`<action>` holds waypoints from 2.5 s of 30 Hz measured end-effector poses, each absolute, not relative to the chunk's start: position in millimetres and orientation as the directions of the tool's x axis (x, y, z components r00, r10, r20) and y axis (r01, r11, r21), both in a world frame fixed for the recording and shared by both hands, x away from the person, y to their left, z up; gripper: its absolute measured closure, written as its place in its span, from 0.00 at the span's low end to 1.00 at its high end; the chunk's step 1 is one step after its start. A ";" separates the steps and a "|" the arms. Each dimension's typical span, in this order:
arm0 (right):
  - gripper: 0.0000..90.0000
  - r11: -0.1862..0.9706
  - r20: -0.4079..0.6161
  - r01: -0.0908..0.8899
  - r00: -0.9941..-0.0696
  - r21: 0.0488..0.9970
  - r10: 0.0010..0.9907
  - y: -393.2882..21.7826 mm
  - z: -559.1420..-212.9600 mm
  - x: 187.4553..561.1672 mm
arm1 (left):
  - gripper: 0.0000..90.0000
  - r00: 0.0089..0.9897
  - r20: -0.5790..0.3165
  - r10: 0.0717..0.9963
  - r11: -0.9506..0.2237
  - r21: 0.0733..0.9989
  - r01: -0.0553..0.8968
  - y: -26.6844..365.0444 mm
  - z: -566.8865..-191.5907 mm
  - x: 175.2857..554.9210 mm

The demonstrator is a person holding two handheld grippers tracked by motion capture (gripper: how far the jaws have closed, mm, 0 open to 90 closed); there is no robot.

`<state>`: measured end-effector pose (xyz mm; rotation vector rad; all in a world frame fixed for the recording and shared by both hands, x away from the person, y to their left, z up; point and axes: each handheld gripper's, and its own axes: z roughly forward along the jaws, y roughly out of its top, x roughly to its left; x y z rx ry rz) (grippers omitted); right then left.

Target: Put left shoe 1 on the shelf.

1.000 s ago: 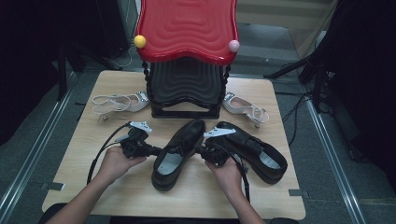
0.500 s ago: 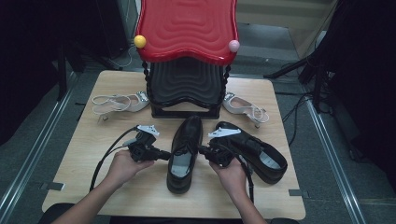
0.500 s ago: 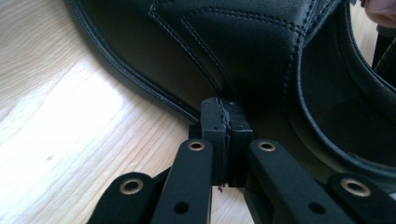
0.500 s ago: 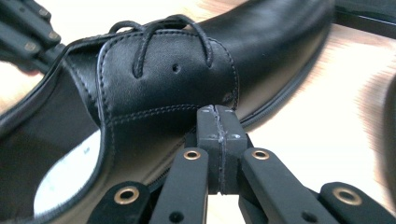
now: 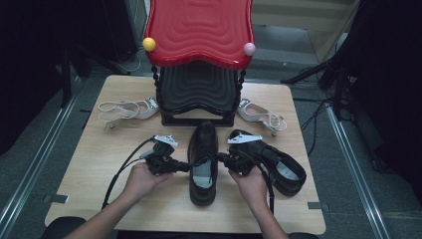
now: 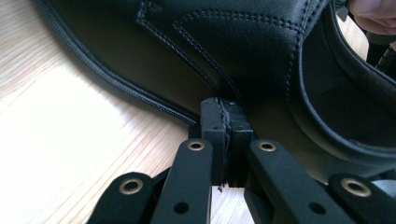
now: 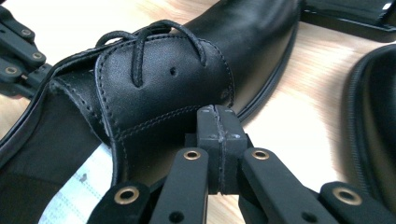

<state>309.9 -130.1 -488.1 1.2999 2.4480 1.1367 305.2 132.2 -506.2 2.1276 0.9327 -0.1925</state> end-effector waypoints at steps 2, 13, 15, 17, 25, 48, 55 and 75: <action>1.00 0.339 0.205 0.648 -0.614 0.682 0.762 -131.8 -488.2 310.6 | 1.00 0.725 -0.406 0.556 -0.423 0.613 0.668 130.0 -506.3 304.3; 0.86 0.331 0.198 0.627 -0.622 0.705 0.758 -144.5 -481.2 308.6 | 0.69 0.746 -0.364 0.558 -0.448 0.624 0.640 144.9 -489.6 306.8; 0.81 0.327 0.207 0.628 -0.624 0.706 0.753 -146.9 -475.9 305.2 | 0.63 0.739 -0.375 0.560 -0.440 0.621 0.648 149.9 -484.1 308.4; 0.76 0.326 0.219 0.636 -0.625 0.699 0.749 -147.7 -469.4 302.1 | 0.60 0.744 -0.353 0.567 -0.450 0.624 0.639 154.3 -477.4 310.0; 0.69 0.293 0.311 0.698 -0.601 0.654 0.737 -145.1 -447.1 293.4 | 0.64 0.760 -0.354 0.545 -0.432 0.659 0.616 164.5 -451.2 321.6; 0.65 0.400 0.384 0.751 -0.628 0.525 0.677 -97.5 -440.2 284.9 | 1.00 0.801 -0.304 0.516 -0.434 0.714 0.550 164.9 -376.3 367.8; 0.63 0.426 0.394 0.757 -0.633 0.495 0.667 -80.3 -445.4 285.8 | 1.00 0.809 -0.290 0.511 -0.430 0.729 0.533 164.3 -349.8 379.0; 0.64 0.476 0.378 0.783 -0.614 0.399 0.693 -50.1 -470.2 288.9 | 1.00 0.828 -0.221 0.515 -0.441 0.761 0.477 154.2 -282.9 407.2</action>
